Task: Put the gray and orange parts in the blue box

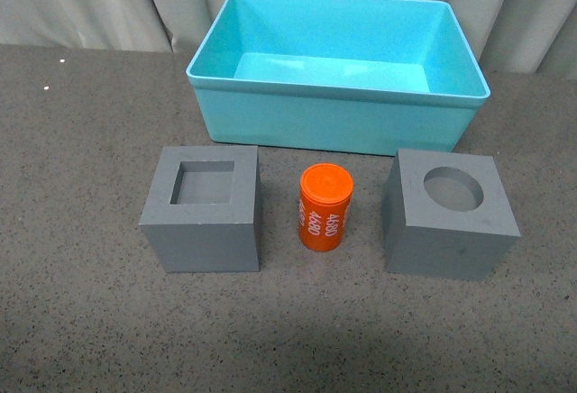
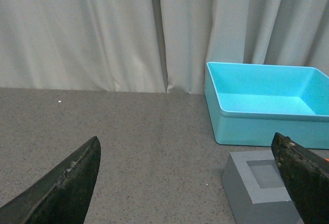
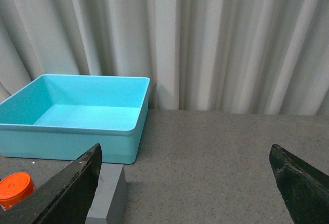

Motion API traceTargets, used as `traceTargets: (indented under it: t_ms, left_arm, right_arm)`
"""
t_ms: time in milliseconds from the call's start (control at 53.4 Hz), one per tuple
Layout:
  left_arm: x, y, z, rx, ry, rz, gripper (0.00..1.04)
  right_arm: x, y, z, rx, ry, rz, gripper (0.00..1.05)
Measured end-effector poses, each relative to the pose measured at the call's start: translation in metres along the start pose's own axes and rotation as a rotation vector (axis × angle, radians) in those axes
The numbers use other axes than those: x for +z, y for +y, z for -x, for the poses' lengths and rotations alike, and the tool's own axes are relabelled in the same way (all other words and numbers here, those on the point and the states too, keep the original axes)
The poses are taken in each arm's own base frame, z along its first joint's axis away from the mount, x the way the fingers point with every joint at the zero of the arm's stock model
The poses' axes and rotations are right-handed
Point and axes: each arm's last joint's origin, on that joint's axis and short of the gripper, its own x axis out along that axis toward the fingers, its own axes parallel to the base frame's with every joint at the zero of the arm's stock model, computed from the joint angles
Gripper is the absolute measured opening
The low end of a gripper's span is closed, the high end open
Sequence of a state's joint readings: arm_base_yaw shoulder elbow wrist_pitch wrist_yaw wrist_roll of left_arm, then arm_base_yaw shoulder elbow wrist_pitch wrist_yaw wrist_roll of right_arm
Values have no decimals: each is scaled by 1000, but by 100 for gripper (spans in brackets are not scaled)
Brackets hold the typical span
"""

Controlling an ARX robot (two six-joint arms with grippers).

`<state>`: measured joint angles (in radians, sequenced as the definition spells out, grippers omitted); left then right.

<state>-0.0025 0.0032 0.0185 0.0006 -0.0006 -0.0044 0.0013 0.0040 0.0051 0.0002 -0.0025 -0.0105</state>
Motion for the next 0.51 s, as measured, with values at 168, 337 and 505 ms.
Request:
traceTargets:
  t_ms: [168, 337, 505]
  left_arm:
    - [0, 0, 0, 0, 0, 0, 98]
    - [0, 0, 0, 0, 0, 0, 98]
    - [0, 0, 0, 0, 0, 0, 98]
  right_arm:
    - [0, 0, 0, 0, 0, 0, 95]
    - [0, 0, 0, 0, 0, 0, 95]
    - [0, 0, 0, 0, 0, 0, 95]
